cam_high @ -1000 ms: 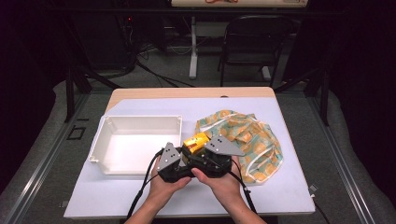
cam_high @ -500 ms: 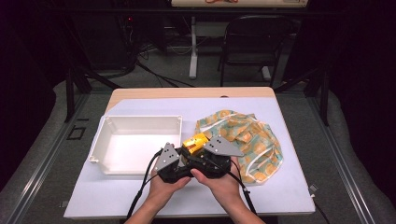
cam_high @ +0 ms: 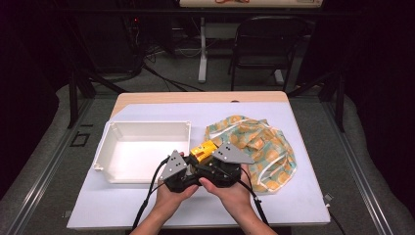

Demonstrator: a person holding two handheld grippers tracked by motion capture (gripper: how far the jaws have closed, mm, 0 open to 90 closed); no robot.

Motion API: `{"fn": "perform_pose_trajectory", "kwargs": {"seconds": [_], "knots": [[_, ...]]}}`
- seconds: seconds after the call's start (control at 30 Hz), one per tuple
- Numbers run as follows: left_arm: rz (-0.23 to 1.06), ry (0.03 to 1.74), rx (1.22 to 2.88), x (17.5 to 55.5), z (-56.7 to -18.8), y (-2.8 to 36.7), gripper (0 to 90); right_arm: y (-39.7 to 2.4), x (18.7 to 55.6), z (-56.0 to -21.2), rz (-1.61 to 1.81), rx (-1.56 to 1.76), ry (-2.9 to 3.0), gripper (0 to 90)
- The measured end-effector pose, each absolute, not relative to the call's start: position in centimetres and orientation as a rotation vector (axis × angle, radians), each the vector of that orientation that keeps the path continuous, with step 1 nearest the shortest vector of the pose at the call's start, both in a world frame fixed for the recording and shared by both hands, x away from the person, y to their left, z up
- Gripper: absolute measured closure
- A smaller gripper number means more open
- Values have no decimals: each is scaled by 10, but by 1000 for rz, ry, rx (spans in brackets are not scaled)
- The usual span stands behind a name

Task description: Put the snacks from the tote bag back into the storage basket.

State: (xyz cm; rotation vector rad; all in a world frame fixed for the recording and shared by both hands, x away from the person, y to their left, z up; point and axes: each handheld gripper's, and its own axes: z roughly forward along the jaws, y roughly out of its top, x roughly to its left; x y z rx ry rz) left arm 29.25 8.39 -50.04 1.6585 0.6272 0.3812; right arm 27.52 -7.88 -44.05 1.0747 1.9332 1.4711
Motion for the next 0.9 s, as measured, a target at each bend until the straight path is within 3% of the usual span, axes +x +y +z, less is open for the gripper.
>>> {"fn": "perform_pose_trajectory", "kwargs": {"seconds": [0.9], "knots": [[309,707,1677,304,-508,96,516,-96,275,-432,1577,991,1972,236]]}}
